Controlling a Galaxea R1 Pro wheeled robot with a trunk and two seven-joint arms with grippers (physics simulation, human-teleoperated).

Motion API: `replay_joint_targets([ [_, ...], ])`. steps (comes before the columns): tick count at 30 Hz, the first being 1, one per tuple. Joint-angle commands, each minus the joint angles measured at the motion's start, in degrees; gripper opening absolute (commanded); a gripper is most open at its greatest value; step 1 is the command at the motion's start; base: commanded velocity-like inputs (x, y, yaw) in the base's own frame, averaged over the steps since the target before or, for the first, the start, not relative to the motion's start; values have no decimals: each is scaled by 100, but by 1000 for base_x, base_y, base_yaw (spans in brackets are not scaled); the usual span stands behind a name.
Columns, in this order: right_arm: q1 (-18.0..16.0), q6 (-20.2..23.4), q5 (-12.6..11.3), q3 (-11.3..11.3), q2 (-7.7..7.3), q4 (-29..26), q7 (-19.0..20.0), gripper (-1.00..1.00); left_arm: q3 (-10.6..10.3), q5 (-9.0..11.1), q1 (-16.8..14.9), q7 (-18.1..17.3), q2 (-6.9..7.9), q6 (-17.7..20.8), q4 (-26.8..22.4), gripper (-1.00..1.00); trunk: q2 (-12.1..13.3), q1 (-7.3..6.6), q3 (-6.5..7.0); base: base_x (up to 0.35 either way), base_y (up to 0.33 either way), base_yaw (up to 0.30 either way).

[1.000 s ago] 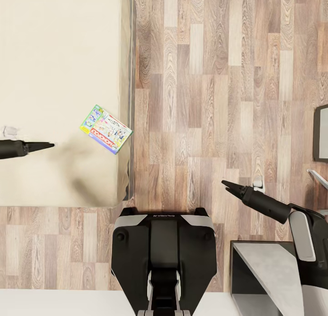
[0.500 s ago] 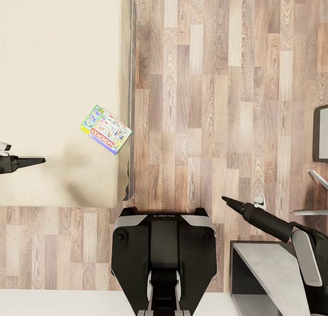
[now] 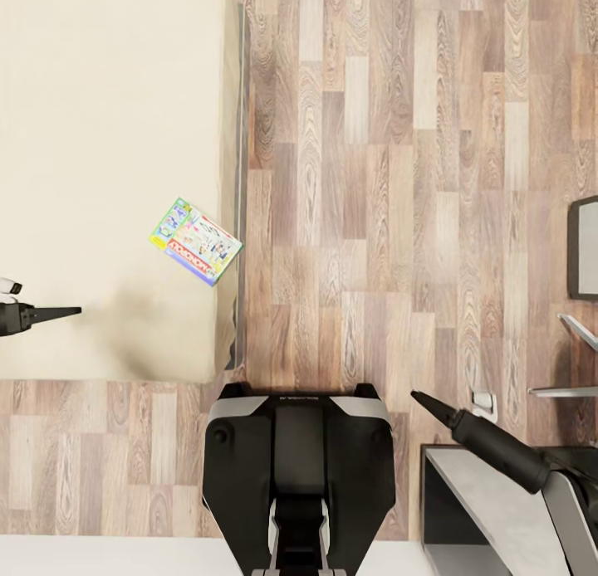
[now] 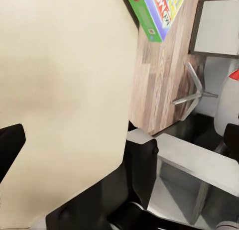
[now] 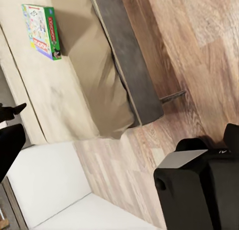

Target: Put all the toys in the child's room - the three board games (two on the bed and one on the table), the two jigsaw puzzles on the table, and the tennis ball on the table - inside the toy box on the table in the child's room.

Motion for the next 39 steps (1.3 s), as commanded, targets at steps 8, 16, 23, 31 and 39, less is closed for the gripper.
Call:
replay_joint_targets([
  [8, 172, -267, -15, -14, 1, -4, 365, 100, 1, -6, 11, -21, 44, 55, 237, 100, -9, 4, 69, 0, 0, 0],
  [16, 394, -401, -9, -17, 1, -4, 710, 100, -3, 0, 20, -21, 225, 41, 559, 100, -9, 4, 143, 0, 0, 0],
  [23, 556, -657, -9, -8, 37, -4, 881, 100, -4, 13, 23, -21, 398, 37, 950, 100, -9, 4, 186, 0, 0, 0],
  [31, 773, -906, -8, -10, 67, -4, 1050, 100, -4, 19, 22, -21, 471, 28, 1150, 100, -9, 4, 195, 0, 0, 0],
  [39, 828, -992, 5, -10, 84, 6, 1188, 100, -2, 25, 23, -21, 479, 31, 1184, 100, -9, 4, 197, 0, 0, 0],
])
